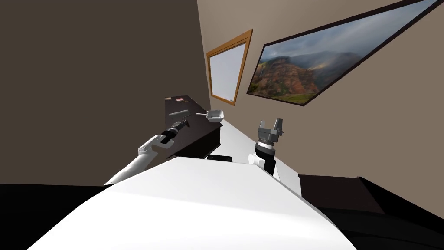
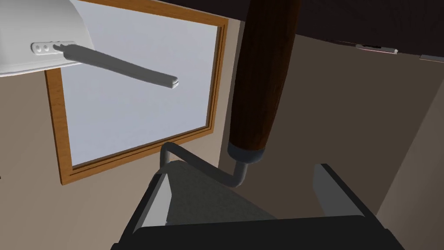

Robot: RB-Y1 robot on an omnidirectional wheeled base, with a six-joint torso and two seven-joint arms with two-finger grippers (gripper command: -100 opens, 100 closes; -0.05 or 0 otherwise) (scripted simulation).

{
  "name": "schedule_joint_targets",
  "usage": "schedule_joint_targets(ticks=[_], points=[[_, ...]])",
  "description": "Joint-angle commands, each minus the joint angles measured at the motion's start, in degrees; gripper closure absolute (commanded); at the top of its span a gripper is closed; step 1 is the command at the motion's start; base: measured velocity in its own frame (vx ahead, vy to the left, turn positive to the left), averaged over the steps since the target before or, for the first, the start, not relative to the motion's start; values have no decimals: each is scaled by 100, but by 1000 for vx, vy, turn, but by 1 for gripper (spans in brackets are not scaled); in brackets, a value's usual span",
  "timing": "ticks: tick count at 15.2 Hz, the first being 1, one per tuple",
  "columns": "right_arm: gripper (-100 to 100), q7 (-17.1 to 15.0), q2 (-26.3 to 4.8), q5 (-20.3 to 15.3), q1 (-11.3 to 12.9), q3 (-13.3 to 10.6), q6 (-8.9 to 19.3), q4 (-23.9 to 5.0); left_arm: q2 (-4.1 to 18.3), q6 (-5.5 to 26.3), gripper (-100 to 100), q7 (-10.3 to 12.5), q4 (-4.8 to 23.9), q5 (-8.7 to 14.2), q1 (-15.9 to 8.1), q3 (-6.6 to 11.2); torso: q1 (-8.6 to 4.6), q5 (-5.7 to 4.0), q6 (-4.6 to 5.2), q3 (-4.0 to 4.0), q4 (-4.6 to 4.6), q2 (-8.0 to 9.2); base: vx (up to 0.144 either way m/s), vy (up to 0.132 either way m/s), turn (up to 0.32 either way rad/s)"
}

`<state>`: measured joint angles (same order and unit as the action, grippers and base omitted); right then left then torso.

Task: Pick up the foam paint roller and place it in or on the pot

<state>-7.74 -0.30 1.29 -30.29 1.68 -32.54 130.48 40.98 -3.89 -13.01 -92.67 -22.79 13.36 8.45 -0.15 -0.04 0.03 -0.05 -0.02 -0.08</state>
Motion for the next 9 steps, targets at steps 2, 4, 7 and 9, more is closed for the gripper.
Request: schedule_joint_targets(ticks=[2,4,7,9], points=[[0,0,0,0,0,0,0,0,129,189,-100,-54,296,-139,-121,72,0,0,0,0,0,-1,37,-31,-169],[0,0,0,0,0,0,0,0,85,109,-100,-61,276,-129,-90,80,-2,-1,-2,0,0,0,28,-22,-84],[0,0,-1,0,1,1,0,0,34,418,-100,-102,435,-172,-416,-9,21,4,1,10,4,18,-25,48,-135],[0,0,-1,0,1,1,0,0,32,389,-100,-100,434,-173,-412,-10,41,9,-1,16,6,28,-33,72,-99]])
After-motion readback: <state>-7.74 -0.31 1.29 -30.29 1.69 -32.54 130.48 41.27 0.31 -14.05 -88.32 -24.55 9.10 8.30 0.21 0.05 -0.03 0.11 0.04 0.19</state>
